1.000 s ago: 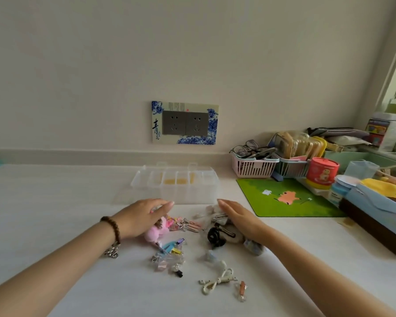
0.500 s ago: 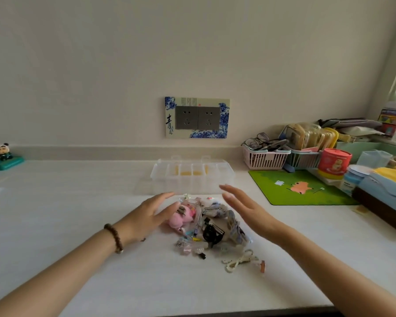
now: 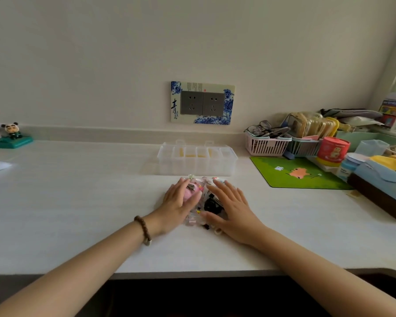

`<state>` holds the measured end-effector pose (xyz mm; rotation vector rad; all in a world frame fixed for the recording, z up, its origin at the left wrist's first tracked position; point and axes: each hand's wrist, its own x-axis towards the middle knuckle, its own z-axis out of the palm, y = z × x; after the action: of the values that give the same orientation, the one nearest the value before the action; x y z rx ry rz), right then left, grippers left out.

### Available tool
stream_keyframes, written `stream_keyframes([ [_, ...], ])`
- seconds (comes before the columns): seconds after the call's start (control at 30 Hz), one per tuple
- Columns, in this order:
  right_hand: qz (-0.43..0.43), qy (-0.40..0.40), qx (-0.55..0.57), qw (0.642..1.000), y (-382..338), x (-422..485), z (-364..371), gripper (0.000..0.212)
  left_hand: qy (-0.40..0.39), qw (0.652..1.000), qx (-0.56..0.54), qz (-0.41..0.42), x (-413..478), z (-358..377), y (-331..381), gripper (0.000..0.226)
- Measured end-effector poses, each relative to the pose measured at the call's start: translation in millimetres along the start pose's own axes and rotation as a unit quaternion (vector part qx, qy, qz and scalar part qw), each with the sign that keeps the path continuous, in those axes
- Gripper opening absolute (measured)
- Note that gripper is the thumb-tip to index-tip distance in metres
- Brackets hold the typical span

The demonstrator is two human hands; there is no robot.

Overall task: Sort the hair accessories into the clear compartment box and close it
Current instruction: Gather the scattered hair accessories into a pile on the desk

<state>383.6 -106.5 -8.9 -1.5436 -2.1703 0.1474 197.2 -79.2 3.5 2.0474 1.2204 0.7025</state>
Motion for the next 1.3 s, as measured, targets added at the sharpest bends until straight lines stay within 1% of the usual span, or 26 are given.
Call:
stream_keyframes([
  [0.07,-0.003,0.004,0.021,1.000,1.8,10.8,3.2,0.084,-0.002,0.999,-0.048,-0.005,1.4,-3.8,5.8,0.094],
  [0.1,-0.001,0.009,0.046,0.999,2.8,15.5,2.9,0.076,-0.003,0.999,-0.053,-0.005,0.9,-8.2,4.0,0.098],
  [0.13,0.006,0.023,0.076,0.997,4.4,20.2,0.8,0.065,0.002,0.999,-0.032,-0.001,1.0,-13.7,-0.7,0.109],
  [0.17,0.017,0.045,0.106,0.993,7.7,25.1,-2.6,0.055,0.001,1.000,0.010,0.009,-0.4,-19.5,-6.3,0.122],
  [0.2,0.031,0.068,0.135,0.988,11.7,30.8,-7.2,0.047,-0.003,0.998,0.065,0.017,-1.9,-24.2,-12.2,0.130],
  [0.23,0.051,0.083,0.163,0.982,16.3,36.7,-12.6,0.042,-0.014,0.992,0.125,0.023,-2.8,-27.0,-16.3,0.131],
  [0.27,0.076,0.082,0.193,0.975,20.5,42.4,-18.6,0.039,-0.028,0.984,0.175,0.024,-3.2,-26.7,-18.5,0.130],
  [0.3,0.100,0.063,0.220,0.968,23.4,47.8,-23.8,0.040,-0.041,0.978,0.205,0.022,-3.5,-24.3,-17.9,0.128],
  [0.37,0.127,-0.006,0.245,0.961,25.2,56.0,-27.2,0.048,-0.048,0.974,0.220,0.017,-2.9,-17.1,-11.3,0.128],
  [0.43,0.124,-0.050,0.223,0.966,22.0,60.2,-21.7,0.051,-0.041,0.975,0.218,0.012,-0.1,-11.4,-6.3,0.128],
  [0.6,0.092,-0.047,0.203,0.974,9.0,55.5,-10.0,0.051,-0.024,0.980,0.198,0.025,3.3,-4.6,-8.2,0.125],
  [0.67,0.085,-0.061,0.214,0.971,8.4,51.5,-11.9,0.051,-0.040,0.980,0.190,0.033,-1.1,-5.1,-9.9,0.122],
  [0.73,0.089,-0.082,0.244,0.962,12.0,47.7,-16.8,0.054,-0.045,0.981,0.183,0.041,-3.1,-10.1,-11.6,0.114],
  [0.8,0.085,-0.083,0.264,0.957,18.1,42.5,-24.4,0.062,-0.021,0.989,0.141,0.039,4.2,-19.8,-13.8,0.106],
  [0.83,0.077,-0.080,0.263,0.958,20.8,38.5,-28.2,0.065,-0.007,0.993,0.111,0.032,10.9,-25.2,-14.3,0.106],
  [0.93,0.034,-0.087,0.242,0.966,26.0,21.7,-33.5,0.075,0.011,0.999,0.038,0.019,37.0,-34.4,-11.8,0.106],
  [1.0,0.001,-0.101,0.199,0.975,26.9,10.2,-30.6,0.082,-0.007,1.000,0.011,0.015,53.6,-33.6,-6.2,0.093],
  [1.03,-0.014,-0.105,0.170,0.980,27.2,5.6,-28.0,0.083,-0.025,1.000,0.006,0.005,61.3,-32.2,-3.7,0.087],
  [1.13,-0.038,-0.107,0.092,0.989,25.4,-1.3,-21.8,0.084,-0.059,0.998,0.034,-0.019,82.0,-25.8,-1.9,0.090],
  [1.17,-0.039,-0.107,0.070,0.991,24.5,-1.4,-20.5,0.084,-0.067,0.997,0.039,-0.022,86.6,-23.2,-2.1,0.083],
  [1.23,-0.032,-0.103,0.043,0.993,23.8,1.1,-18.0,0.085,-0.074,0.996,0.048,-0.007,92.5,-18.0,-2.7,0.064],
  [1.3,-0.019,-0.097,0.048,0.994,23.6,4.8,-16.2,0.085,-0.080,0.995,0.052,0.015,91.7,-15.5,-2.8,0.052],
])
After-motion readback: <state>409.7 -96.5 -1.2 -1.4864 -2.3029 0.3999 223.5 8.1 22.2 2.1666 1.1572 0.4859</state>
